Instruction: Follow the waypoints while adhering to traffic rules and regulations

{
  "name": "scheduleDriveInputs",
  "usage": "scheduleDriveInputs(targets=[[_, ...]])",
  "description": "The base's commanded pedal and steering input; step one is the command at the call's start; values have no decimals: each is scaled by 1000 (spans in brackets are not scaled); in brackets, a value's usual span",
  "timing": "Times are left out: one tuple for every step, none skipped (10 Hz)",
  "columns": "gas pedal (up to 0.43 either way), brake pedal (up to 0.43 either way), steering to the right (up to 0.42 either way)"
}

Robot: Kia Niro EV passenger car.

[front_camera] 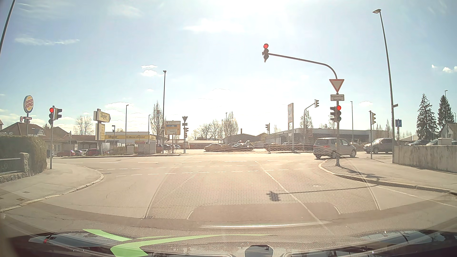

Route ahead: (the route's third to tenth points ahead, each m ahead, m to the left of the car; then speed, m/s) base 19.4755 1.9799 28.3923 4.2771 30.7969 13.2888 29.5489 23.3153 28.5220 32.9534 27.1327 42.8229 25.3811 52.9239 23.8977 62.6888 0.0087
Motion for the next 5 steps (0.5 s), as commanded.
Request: scheduleDriveInputs(targets=[[0, 329, 0], [0, 329, -1], [0, 329, 0], [0, 329, 0], [0, 329, 0]])
